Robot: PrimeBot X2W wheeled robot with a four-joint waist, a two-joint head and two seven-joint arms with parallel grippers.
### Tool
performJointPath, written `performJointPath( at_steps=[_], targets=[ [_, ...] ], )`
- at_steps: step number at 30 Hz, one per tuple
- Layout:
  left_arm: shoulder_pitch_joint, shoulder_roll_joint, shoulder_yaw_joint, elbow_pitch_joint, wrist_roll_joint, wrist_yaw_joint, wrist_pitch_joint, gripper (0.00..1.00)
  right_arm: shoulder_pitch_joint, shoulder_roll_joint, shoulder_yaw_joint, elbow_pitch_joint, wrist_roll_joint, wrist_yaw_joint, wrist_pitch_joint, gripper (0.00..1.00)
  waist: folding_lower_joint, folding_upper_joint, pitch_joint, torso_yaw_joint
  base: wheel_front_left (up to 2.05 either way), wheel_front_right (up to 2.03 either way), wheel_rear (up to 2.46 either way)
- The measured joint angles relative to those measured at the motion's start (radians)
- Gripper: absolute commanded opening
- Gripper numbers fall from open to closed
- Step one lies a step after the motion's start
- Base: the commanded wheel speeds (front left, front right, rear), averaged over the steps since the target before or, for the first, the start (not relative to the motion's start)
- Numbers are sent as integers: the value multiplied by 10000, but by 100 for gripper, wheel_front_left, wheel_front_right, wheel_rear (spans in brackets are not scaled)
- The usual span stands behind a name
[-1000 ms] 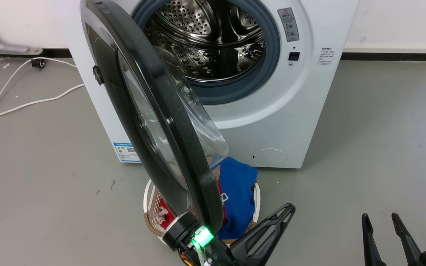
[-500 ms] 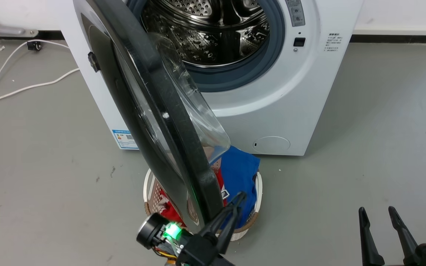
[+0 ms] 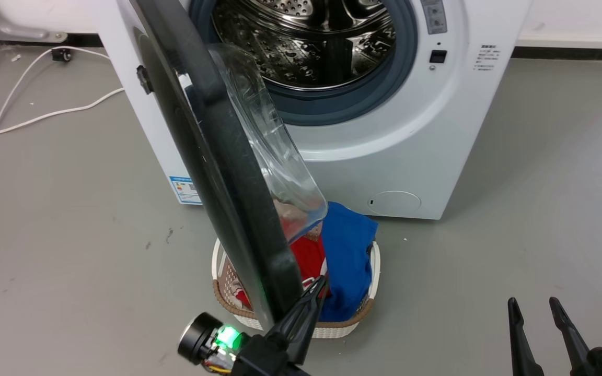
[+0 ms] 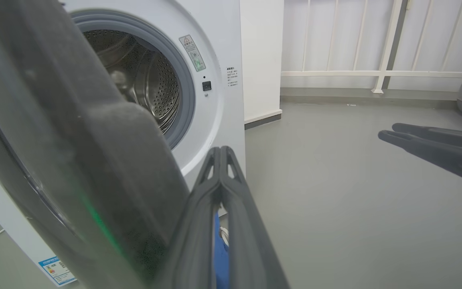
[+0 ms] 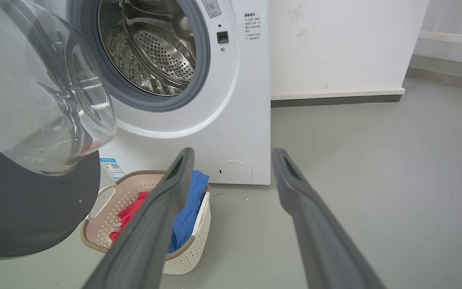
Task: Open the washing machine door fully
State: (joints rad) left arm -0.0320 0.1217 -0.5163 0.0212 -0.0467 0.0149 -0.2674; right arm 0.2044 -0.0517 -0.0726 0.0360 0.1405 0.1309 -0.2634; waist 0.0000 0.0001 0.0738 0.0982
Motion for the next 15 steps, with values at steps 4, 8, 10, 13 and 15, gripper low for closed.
performJointPath(
  at_steps=[4,8,10,13,15],
  targets=[
    [426,205,456,-194,12,332,4,0,27,2,21,52,46,0,0,100,0,0,-5,283,0,0,0],
    [741,326,723,-403,12,472,-4,0,74,8,2,71,84,0,0,100,0,0,5,513,0,0,0],
    [905,357,871,-487,10,564,-4,0,93,6,-10,100,86,0,0,100,0,0,14,604,0,0,0],
    [1182,474,1218,-593,-15,780,-13,0,97,8,-54,107,92,0,0,100,0,0,42,737,0,0,0],
    [1336,541,1538,-629,-59,970,-4,0,104,6,-75,117,98,0,0,100,0,0,63,827,0,0,0]
  ],
)
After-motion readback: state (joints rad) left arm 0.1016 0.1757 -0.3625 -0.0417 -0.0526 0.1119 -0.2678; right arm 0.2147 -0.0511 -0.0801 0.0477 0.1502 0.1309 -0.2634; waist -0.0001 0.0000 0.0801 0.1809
